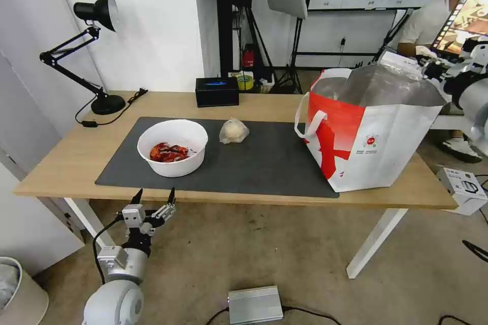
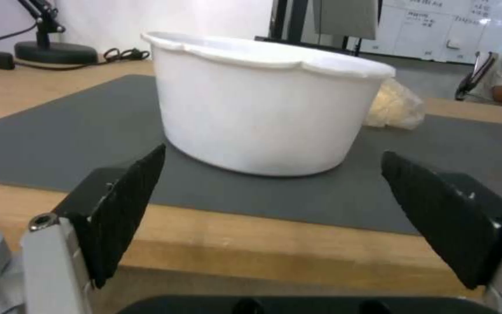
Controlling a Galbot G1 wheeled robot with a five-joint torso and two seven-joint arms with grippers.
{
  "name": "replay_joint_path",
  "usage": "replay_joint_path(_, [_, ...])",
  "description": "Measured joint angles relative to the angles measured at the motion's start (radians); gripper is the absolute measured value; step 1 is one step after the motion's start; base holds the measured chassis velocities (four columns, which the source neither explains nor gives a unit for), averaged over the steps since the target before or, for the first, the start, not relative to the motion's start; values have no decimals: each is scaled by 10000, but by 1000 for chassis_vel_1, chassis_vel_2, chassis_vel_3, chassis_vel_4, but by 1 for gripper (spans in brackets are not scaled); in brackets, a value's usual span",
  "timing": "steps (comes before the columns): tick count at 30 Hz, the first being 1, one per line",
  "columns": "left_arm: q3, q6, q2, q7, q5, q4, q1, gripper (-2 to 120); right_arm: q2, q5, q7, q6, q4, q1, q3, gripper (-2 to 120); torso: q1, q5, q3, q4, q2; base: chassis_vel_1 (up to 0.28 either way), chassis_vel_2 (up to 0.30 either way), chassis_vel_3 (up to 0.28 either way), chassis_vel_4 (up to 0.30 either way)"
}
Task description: Pick up the trash from the table and place it into the takeout bag.
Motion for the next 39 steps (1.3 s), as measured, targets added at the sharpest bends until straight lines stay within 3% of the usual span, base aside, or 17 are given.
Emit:
replay_joint_path(6, [52, 78, 22, -13, 0, -42, -39, 100, 13, 1228, 926, -553, -745, 1135, -1046, 34, 0, -1, 0, 1, 0, 0, 0, 0, 0])
replay_joint_path(12, [41, 96, -11, -13, -4, -65, -1, 100, 263, 1615, 1348, -848, -1045, 1630, -1639, 55, 0, -1, 0, 2, 0, 0, 0, 0, 0])
replay_joint_path(19, [-40, 96, -10, -18, -51, -65, 25, 100, 434, 1587, 1262, -733, -966, 1518, -1600, 80, 1, 0, 0, 1, 0, 0, 0, 0, 0])
replay_joint_path(22, [-38, 91, -16, -19, -52, -54, 26, 100, 471, 964, 523, -241, -774, 1232, -1455, 90, 0, 0, -1, 0, 0, 0, 0, 0, 0])
replay_joint_path(24, [-22, 84, -31, -20, -53, -40, 23, 100, 486, -239, -601, 693, -554, 812, -1365, 98, 0, -2, 0, 1, 0, 0, 0, 0, 0])
replay_joint_path(26, [-17, 82, -33, -20, -53, -36, 21, 100, 486, -420, -791, 871, -509, 725, -1349, 99, 0, -1, 0, 1, 0, 0, 0, 0, 0])
replay_joint_path(28, [-18, 71, -30, -21, -53, -15, 6, 100, 448, -1532, -2112, 2052, -169, 108, -1265, 100, 0, -1, -1, 0, 0, 0, 0, 0, 0])
replay_joint_path(29, [-18, 71, -30, -21, -53, -15, 6, 100, 448, -1532, -2112, 2052, -169, 108, -1265, 100, 0, -1, -1, 0, 0, 0, 0, 0, 0])
replay_joint_path(32, [-78, 59, -16, -22, -71, 0, 4, 100, 435, -2966, -3617, 3231, 181, -756, -1145, 100, 0, -1, -1, 0, 1, 0, 0, 0, 0])
replay_joint_path(33, [-78, 59, -16, -22, -71, 0, 4, 100, 435, -2966, -3617, 3231, 181, -756, -1145, 100, 0, -1, -1, 0, 1, 0, 0, 0, 0])
replay_joint_path(36, [-126, 38, -14, -23, -94, 1, 35, 100, 497, -4186, -5155, 4494, 397, -1601, -1084, 100, 0, 0, -1, 1, 1, 0, 0, 0, 0])
replay_joint_path(39, [-150, 33, -12, -24, -101, -6, 53, 100, 550, -5036, -6029, 5282, 540, -2180, -1077, 100, -1, -1, -1, 0, 1, 0, 0, 0, 0])
